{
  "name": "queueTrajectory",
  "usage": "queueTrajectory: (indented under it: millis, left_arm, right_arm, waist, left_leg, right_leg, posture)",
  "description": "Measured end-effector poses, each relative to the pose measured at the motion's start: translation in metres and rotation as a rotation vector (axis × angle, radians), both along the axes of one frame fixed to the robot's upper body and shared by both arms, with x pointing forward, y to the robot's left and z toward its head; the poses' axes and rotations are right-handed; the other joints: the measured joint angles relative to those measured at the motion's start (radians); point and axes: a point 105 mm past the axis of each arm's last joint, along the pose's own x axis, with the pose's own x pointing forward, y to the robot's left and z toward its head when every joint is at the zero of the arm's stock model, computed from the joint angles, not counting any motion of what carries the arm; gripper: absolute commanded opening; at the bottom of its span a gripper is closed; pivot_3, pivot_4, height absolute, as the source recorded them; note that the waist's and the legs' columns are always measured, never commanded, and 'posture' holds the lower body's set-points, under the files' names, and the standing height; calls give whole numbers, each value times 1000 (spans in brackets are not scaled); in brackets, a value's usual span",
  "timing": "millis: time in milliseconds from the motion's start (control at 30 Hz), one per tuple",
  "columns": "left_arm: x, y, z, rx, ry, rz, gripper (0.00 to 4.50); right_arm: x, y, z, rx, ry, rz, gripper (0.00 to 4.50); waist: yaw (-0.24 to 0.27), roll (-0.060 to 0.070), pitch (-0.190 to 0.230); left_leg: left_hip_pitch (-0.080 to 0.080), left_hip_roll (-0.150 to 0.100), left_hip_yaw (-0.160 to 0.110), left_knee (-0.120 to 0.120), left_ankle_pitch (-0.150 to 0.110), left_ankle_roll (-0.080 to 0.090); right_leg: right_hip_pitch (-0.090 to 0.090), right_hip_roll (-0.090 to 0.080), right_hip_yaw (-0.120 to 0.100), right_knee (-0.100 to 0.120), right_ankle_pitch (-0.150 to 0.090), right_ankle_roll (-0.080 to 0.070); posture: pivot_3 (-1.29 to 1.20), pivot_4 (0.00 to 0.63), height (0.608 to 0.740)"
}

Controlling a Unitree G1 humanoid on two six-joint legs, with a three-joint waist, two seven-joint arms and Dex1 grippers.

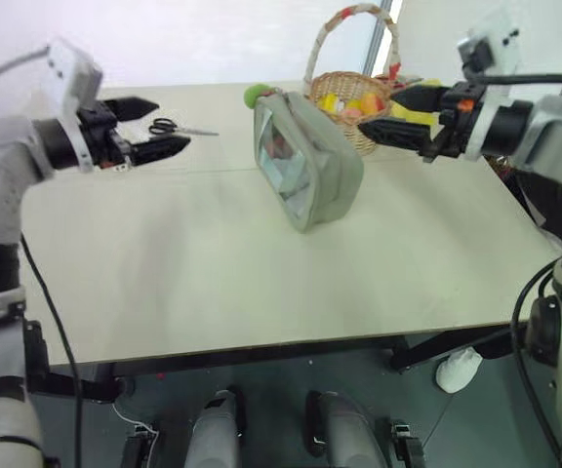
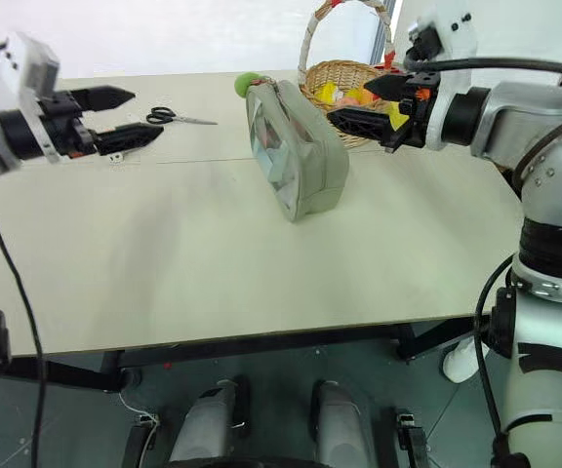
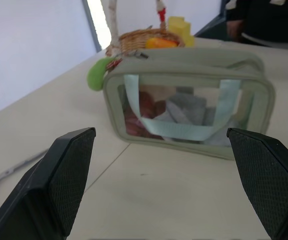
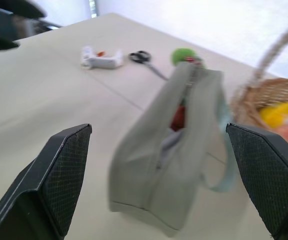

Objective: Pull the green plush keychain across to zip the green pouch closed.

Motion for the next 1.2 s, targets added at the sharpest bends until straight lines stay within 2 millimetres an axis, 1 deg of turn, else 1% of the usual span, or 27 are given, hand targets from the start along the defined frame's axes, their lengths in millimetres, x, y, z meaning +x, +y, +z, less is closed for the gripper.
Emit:
queueTrajectory:
  millis: [100, 167, 233, 467, 567, 600, 667, 733, 800, 867, 967, 1033, 1133, 1200]
  left_arm:
    - [2, 6, -3, 8, 7, 9, 4495]
    - [4, 5, -12, 19, 29, 10, 4495]
    - [5, 2, -15, 15, 35, 5, 4495]
    - [6, 1, -14, 17, 19, 9, 4495]
    - [6, 1, -15, 14, 27, 11, 4495]
    - [6, 1, -15, 14, 28, 10, 4495]
    - [6, -6, -15, 1, 37, -17, 4495]
    - [5, -17, -15, -15, 45, -59, 4495]
    - [3, -24, -13, -31, 46, -82, 4495]
    - [3, -25, -14, -33, 39, -74, 4495]
    - [5, -24, -28, -29, 64, -49, 4495]
    - [5, -27, -33, -29, 71, -48, 4495]
    - [0, -31, -27, -35, 42, -52, 4495]
    - [-3, -28, -25, -38, 23, -36, 4495]
  right_arm:
    - [3, 4, -5, 4, 20, -2, 4480]
    - [3, 7, -9, -12, 28, 1, 4480]
    - [3, 7, -10, -17, 28, 2, 4480]
    - [4, 8, -9, -26, 17, -5, 4480]
    - [10, 12, -9, -34, -5, -14, 4480]
    - [14, 15, -7, -22, -13, -26, 4480]
    - [28, 28, -5, 1, -32, -51, 4480]
    - [37, 46, -7, 10, -38, -46, 4480]
    - [45, 57, -11, 8, -39, -51, 4480]
    - [57, 63, -17, 8, -35, -83, 4480]
    - [75, 73, -29, 3, -2, -122, 4480]
    - [84, 77, -36, -16, 12, -140, 4480]
    - [92, 82, -48, -46, 33, -143, 4480]
    - [95, 88, -59, -54, 74, -131, 4480]
  waist:
    - [0, 0, 0]
    - [1, 0, 0]
    - [2, 0, 0]
    - [-2, 0, 0]
    - [-2, 0, 0]
    - [-4, 0, 0]
    - [-6, 0, 0]
    - [-5, 0, 0]
    - [-4, 0, 0]
    - [-3, 0, 0]
    - [-4, 0, 0]
    - [-3, 0, 0]
    - [-2, 0, 0]
    - [-5, 0, 0]
  left_leg:
    - [0, 0, 0, 1, 0, 0]
    - [0, 0, 0, 2, 0, 0]
    - [-1, 0, 0, 3, 0, 0]
    - [-1, 0, 0, 7, 0, 0]
    - [-1, 0, 0, 8, 0, 0]
    - [-1, 1, 0, 8, 0, 0]
    - [-1, 1, 0, 10, 0, 0]
    - [-1, 1, 0, 11, 0, 0]
    - [-1, 1, 0, 12, 0, 0]
    - [-1, 1, 0, 13, 1, 2]
    - [-1, 1, 0, 14, 2, 2]
    - [-1, 1, 0, 14, 2, 2]
    - [-1, 1, 0, 14, 2, 2]
    - [0, 1, 0, 14, 2, 2]
  right_leg:
    - [0, 0, 0, 1, 0, 0]
    - [0, 0, 0, 1, 0, 0]
    - [0, 0, 0, 2, 0, 0]
    - [1, 0, 1, 4, 0, 0]
    - [0, 0, 1, 6, 0, 0]
    - [0, 0, 1, 6, 1, 0]
    - [0, 0, 1, 8, 1, -1]
    - [0, 0, 1, 10, 1, -1]
    - [0, 0, 1, 11, 1, 0]
    - [1, 0, 1, 12, 0, 0]
    - [0, 0, 1, 14, 0, 0]
    - [-1, 1, 1, 16, 0, 1]
    - [0, 1, 1, 16, 0, 1]
    - [0, 1, 1, 16, 0, 1]
  posture:
    - [0, 150, 740]
    - [0, 150, 740]
    - [0, 150, 740]
    - [0, 150, 740]
    - [0, 150, 740]
    - [0, 150, 740]
    - [0, 150, 740]
    - [0, 150, 740]
    - [0, 150, 740]
    - [0, 150, 740]
    - [0, 150, 740]
    - [0, 150, 740]
    - [0, 150, 740]
    - [0, 150, 740]
